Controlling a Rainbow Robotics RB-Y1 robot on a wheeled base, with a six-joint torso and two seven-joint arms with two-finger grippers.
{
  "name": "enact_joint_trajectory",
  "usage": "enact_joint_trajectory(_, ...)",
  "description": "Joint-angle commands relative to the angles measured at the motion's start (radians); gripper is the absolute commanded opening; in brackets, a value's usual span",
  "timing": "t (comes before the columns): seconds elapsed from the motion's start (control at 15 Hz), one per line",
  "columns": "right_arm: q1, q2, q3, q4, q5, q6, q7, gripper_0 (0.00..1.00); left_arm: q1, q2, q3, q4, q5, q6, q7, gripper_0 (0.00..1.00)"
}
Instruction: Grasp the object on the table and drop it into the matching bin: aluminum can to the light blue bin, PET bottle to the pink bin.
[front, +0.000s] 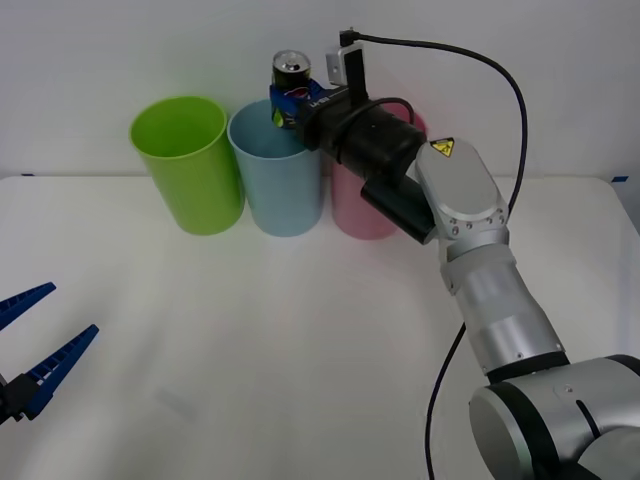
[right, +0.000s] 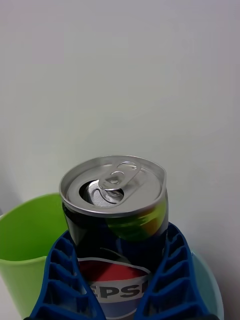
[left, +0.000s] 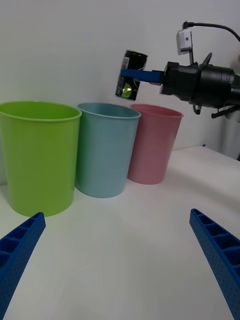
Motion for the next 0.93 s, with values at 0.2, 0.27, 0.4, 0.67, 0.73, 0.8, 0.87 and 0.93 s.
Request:
enact_joint_trajectory(0.2,-0.004,0.000,0.014,0.011,0.001,0.000,0.016,1.00,0.000,0.000,0.000,0.000,0.000,0.000,0.000,1.00)
enact_joint_trajectory(0.27,-0.004,0.000,0.014,0.012,0.001,0.000,0.022,1.00,0.000,0.000,0.000,0.000,0.000,0.000,0.000,1.00)
enact_joint_trajectory(0.4,-0.004,0.000,0.014,0.011,0.001,0.000,0.031,1.00,0.000,0.000,0.000,0.000,0.000,0.000,0.000,1.00)
enact_joint_trajectory(0.67,-0.002,0.000,0.011,0.011,0.001,-0.002,0.034,1.00,0.000,0.000,0.000,0.000,0.000,0.000,0.000,1.00)
enact_joint_trajectory(0.73,-0.002,0.000,0.008,0.011,-0.005,-0.005,0.036,1.00,0.000,0.000,0.000,0.000,0.000,0.000,0.000,1.00)
enact_joint_trajectory(0.8,-0.002,0.000,0.005,0.011,-0.011,-0.011,0.037,1.00,0.000,0.000,0.000,0.000,0.000,0.000,0.000,1.00)
enact_joint_trajectory(0.87,-0.001,0.000,0.000,0.011,-0.013,-0.017,0.042,1.00,0.000,0.000,0.000,0.000,0.000,0.000,0.000,1.00)
enact_joint_trajectory(0.93,-0.001,0.000,-0.003,0.011,-0.017,-0.022,0.044,1.00,0.000,0.000,0.000,0.000,0.000,0.000,0.000,1.00)
